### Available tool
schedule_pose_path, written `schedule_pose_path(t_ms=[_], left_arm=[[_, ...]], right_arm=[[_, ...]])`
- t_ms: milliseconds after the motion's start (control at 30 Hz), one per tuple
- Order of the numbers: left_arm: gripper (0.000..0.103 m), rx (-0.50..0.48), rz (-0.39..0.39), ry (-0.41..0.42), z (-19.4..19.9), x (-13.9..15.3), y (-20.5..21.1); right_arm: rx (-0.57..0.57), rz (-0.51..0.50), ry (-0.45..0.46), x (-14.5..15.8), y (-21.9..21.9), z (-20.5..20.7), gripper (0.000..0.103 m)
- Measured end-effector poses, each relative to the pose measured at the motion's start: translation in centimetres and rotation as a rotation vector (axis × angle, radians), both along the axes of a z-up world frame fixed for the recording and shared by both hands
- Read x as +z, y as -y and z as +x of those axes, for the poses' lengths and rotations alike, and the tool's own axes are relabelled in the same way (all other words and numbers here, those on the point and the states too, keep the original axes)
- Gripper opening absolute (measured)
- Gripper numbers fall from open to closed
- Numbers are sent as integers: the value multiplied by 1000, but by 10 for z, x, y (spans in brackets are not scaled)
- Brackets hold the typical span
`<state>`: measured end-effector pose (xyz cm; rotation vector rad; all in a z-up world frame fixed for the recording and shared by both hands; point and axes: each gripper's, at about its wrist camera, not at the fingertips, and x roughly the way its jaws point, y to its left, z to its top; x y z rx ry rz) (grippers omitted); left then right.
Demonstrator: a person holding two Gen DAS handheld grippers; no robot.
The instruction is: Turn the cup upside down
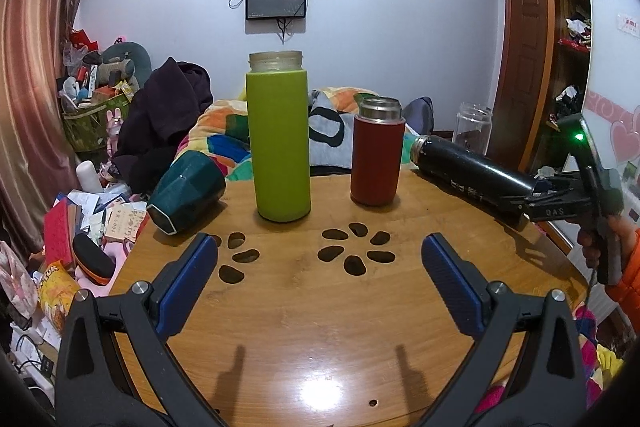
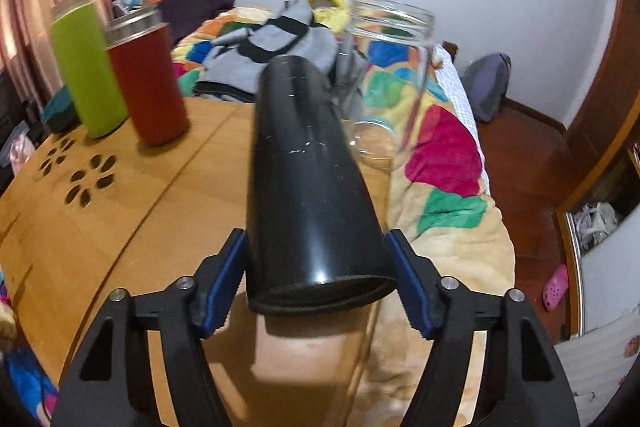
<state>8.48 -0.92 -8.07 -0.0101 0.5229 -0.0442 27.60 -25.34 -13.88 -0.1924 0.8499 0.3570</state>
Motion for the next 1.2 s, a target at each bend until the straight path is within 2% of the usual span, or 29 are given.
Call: schedule_pose_path(t_ms=[233, 633, 767, 933, 1200], left_arm=[[103, 1, 6, -16, 1, -10, 4], [103, -53, 5, -29, -8, -31, 23], [103, -88, 8, -20, -15, -38, 31], [103, -151, 83, 31, -27, -49, 55], [103, -227, 208, 158, -50, -57, 81]], right_arm=[[14, -21, 35, 6, -22, -40, 61], [28, 70, 123, 40, -45, -135, 61], [49, 82, 152, 51, -56, -154, 61], [95, 91, 165, 55, -74, -171, 61], [190, 70, 162, 58, -100, -195, 61]])
